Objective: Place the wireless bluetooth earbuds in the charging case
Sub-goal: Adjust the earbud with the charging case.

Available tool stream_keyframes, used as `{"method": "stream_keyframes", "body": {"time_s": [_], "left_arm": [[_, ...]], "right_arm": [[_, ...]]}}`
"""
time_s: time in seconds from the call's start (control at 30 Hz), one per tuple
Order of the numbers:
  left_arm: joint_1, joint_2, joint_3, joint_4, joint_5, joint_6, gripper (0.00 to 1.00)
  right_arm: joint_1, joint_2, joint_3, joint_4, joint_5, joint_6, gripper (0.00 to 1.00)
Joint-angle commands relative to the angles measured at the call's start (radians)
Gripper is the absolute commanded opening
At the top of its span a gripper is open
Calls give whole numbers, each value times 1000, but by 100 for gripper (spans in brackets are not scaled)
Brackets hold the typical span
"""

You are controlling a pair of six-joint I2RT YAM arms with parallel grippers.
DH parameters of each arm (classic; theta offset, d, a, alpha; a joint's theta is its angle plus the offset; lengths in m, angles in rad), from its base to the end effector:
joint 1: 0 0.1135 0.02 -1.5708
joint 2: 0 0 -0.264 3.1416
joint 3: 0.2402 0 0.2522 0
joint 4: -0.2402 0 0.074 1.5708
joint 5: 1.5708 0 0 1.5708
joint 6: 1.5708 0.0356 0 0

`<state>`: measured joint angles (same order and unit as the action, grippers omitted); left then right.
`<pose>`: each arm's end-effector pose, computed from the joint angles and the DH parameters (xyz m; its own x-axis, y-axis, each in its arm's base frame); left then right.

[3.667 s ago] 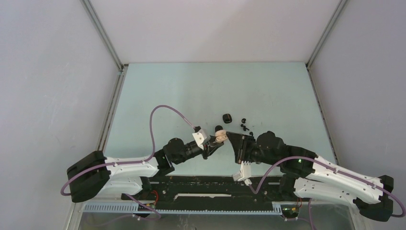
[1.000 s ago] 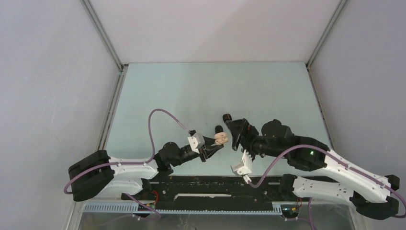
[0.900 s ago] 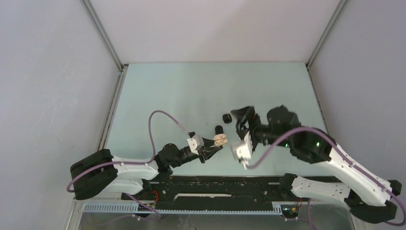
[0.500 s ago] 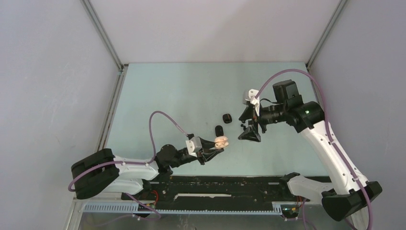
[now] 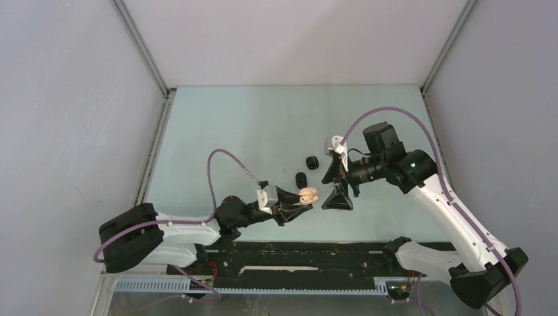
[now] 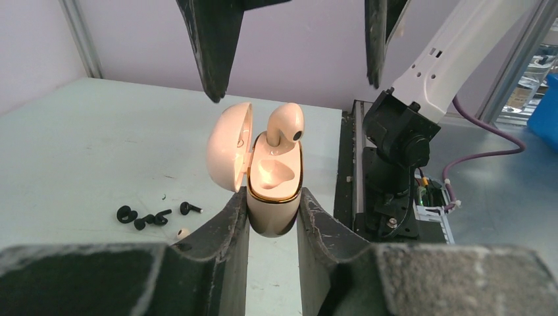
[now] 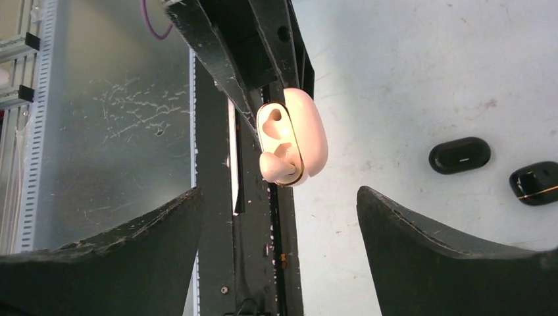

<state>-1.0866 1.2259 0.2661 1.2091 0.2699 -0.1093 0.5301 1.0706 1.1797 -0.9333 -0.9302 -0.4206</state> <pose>0.0965 -0.2039 0.2225 0.0080 -0.2411 -0.9705 0.9800 0.1948 -0.0403 0.1539 0.1233 0.3615 -0.2629 -0.4369 -0.8602 -0.9632 0.0679 0.2599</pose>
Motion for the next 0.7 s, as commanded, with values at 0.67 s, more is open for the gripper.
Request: {"method": "stream_keyframes", "body": {"time_s": [0.67], "left_arm": [[-9, -16, 40, 15, 34, -6, 0]], "right_arm": [[19, 24, -64, 177, 150, 166, 82]]}}
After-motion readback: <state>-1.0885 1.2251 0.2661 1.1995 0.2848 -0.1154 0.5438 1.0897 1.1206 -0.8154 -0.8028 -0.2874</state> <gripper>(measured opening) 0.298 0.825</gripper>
